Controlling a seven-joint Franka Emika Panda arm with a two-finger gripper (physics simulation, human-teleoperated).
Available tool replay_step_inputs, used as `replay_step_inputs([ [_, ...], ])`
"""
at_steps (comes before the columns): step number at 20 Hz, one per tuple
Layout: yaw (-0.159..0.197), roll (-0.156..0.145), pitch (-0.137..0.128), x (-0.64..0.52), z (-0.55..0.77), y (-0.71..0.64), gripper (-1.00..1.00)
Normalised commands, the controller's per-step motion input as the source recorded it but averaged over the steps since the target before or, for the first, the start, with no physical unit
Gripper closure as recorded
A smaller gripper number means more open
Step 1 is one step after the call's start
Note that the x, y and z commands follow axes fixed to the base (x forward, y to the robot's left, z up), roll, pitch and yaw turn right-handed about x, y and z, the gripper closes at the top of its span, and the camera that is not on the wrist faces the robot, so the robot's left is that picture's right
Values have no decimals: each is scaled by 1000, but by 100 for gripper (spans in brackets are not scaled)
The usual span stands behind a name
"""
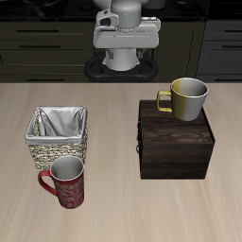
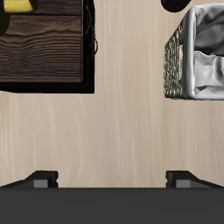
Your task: Place the red mug in the basket
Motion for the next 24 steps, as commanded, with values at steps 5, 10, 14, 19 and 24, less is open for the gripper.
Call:
replay_step_inputs([
  [5,17,56,45,201,23,-422,-100],
  [10,14,-61,20,166,-37,-608,-100],
  [14,-8,-127,-21,201,74,-1002,-100],
  [19,-11,-55,-16,30,115,-742,-100],
  [24,-3,-44,-12,78,30,-269,-100],
])
